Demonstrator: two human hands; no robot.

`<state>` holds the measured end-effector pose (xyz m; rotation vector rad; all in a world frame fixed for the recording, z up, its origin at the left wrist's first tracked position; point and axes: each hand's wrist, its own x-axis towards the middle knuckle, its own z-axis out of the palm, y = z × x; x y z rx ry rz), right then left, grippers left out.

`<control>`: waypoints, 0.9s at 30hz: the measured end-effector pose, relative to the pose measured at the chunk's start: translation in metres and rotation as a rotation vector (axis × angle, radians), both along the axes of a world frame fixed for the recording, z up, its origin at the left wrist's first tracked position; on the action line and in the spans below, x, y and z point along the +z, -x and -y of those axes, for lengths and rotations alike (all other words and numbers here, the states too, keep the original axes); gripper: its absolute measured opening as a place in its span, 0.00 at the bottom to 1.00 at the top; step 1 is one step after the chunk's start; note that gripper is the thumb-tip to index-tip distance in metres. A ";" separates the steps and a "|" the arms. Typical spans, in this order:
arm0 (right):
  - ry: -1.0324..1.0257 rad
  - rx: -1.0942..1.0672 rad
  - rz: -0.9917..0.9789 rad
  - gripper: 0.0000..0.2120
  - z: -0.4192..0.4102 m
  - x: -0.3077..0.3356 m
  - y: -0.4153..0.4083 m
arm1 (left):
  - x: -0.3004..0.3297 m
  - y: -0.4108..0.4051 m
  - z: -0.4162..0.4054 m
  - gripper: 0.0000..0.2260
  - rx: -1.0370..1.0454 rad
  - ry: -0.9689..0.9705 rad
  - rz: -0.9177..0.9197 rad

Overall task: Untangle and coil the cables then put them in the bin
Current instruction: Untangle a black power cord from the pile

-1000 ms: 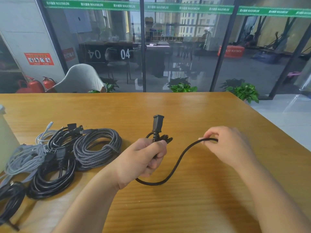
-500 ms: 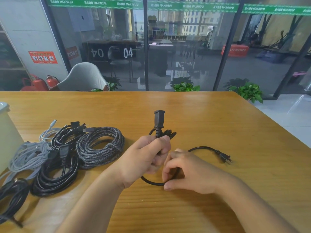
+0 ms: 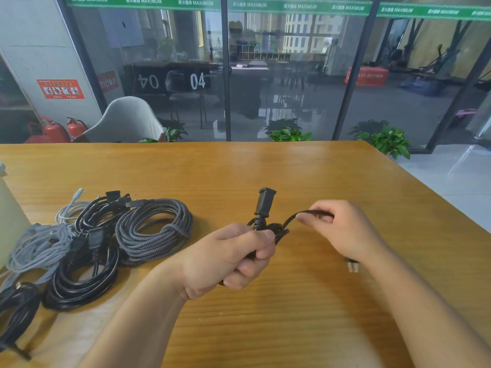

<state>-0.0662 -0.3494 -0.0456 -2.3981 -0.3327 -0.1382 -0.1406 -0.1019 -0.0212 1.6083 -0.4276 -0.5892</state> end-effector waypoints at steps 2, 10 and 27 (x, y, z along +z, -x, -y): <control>-0.167 -0.008 0.009 0.13 0.000 0.001 0.001 | -0.003 -0.001 0.003 0.15 0.006 -0.032 0.006; -0.398 0.098 0.072 0.14 -0.026 0.008 0.020 | -0.010 -0.004 0.009 0.16 0.100 -0.162 0.041; -0.563 0.553 0.057 0.44 -0.032 0.017 0.037 | -0.013 -0.004 0.013 0.16 0.155 -0.131 0.044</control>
